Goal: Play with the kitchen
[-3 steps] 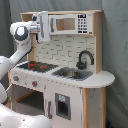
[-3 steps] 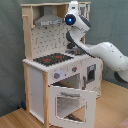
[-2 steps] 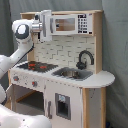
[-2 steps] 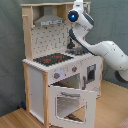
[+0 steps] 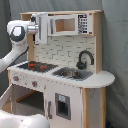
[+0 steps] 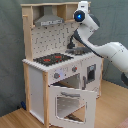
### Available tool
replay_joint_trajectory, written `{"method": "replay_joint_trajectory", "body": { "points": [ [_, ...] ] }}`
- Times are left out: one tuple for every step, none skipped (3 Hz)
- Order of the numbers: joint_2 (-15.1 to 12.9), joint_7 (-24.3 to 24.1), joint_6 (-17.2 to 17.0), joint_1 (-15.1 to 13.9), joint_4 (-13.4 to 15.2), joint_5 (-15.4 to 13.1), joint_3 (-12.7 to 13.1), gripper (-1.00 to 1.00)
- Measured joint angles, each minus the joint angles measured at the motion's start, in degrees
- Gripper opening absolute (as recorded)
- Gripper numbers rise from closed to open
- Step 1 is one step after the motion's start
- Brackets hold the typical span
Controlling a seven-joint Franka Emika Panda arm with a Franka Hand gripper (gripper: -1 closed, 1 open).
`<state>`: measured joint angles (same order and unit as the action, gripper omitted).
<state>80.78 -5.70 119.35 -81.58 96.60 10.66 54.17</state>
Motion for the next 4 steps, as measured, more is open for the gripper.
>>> {"method": "replay_joint_trajectory", "body": {
  "points": [
    [0.0,0.1,3.7,2.4,4.6,0.0,-0.2,-1.0],
    [0.0,0.1,8.1,4.4,8.2,0.0,-0.4,-1.0],
    [0.0,0.1,12.5,6.6,11.3,0.0,-0.8,-1.0],
    [0.0,0.2,15.6,8.6,14.4,0.0,-0.8,-1.0]
  ]
}}
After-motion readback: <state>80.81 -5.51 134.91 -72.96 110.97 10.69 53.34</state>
